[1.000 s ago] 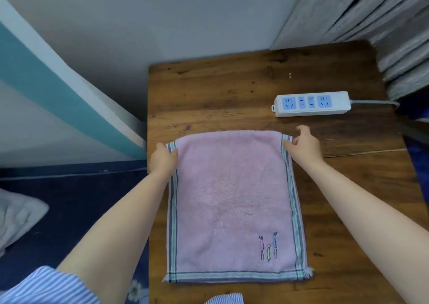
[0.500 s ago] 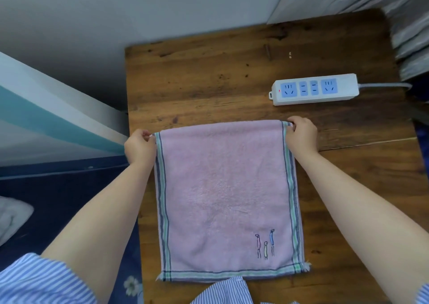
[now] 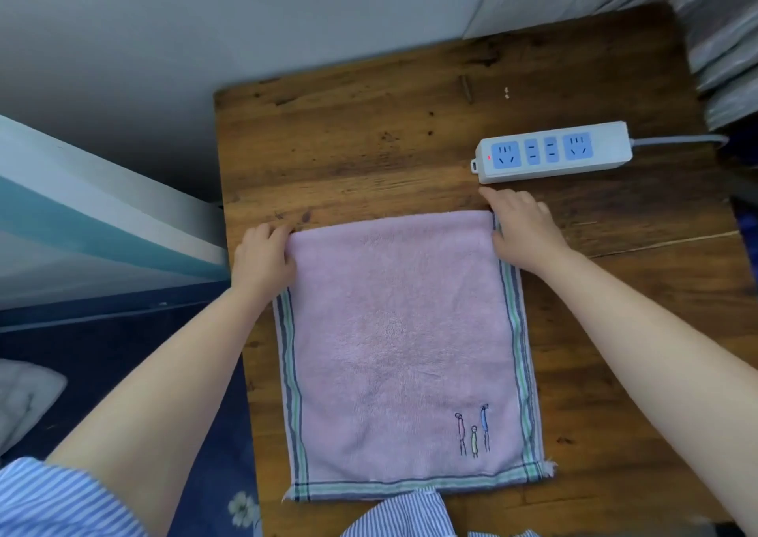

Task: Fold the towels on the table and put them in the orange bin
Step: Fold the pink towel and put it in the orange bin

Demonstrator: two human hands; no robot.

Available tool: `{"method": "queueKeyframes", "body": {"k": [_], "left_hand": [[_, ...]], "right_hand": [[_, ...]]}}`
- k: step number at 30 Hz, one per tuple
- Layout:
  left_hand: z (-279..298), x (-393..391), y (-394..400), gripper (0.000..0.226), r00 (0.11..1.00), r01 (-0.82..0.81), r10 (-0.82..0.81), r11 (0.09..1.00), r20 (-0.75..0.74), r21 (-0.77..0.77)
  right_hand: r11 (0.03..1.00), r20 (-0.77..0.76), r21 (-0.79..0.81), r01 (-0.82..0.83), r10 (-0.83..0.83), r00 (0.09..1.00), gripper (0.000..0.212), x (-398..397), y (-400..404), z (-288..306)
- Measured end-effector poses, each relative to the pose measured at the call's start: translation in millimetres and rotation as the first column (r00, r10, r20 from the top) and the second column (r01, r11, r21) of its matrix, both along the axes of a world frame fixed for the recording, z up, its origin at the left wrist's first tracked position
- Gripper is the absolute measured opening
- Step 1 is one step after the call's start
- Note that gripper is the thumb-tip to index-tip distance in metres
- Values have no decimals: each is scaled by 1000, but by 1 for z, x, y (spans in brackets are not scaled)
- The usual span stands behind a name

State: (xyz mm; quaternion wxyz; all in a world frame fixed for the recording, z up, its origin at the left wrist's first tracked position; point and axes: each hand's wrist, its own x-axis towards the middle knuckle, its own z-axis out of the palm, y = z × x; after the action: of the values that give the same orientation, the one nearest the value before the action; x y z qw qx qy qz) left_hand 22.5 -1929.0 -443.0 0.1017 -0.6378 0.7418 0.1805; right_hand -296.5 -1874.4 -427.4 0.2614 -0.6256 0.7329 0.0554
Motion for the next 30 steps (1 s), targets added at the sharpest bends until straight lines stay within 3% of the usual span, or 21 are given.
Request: {"method": "queueKeyframes", "body": {"k": [2, 5, 7, 9, 12, 16, 19, 25, 30], "left_hand": [[4, -2, -7, 33, 997, 60, -62, 997, 36, 54], [9, -4, -15, 17, 995, 99, -102, 985, 18, 142], [14, -4, -16, 17, 998, 69, -68, 987, -12, 145], [21, -2, -14, 20, 999, 14, -11, 998, -37, 65], [37, 4, -9, 18, 992, -69, 57, 992, -113, -107], [61, 11, 6, 15, 976, -97, 29, 947, -218, -307], [73, 23, 34, 12, 966, -9, -85, 932, -244, -361], [84, 53, 113, 14, 917, 226, -314, 917, -246, -327], [78, 62, 165, 33, 819, 544, -571, 802, -53, -246]], "right_hand": [[996, -71, 64, -59, 64, 995, 49, -1, -10, 6], [966, -112, 213, -150, 176, 978, 14, -3, -22, 20], [942, -131, 255, -218, 257, 957, 10, -4, -26, 29], [957, -157, 188, -221, 251, 955, 12, -6, -26, 36], [986, -193, -40, -164, 153, 969, 17, -8, -21, 46], [933, -170, -342, -111, 54, 984, 9, -3, 1, 69], [882, -143, -442, -165, 112, 983, 3, 0, 35, 83], [860, -148, -380, -340, 306, 940, 18, 8, 117, 87], [899, -149, -263, -350, 320, 936, 21, 18, 177, 66]]}}
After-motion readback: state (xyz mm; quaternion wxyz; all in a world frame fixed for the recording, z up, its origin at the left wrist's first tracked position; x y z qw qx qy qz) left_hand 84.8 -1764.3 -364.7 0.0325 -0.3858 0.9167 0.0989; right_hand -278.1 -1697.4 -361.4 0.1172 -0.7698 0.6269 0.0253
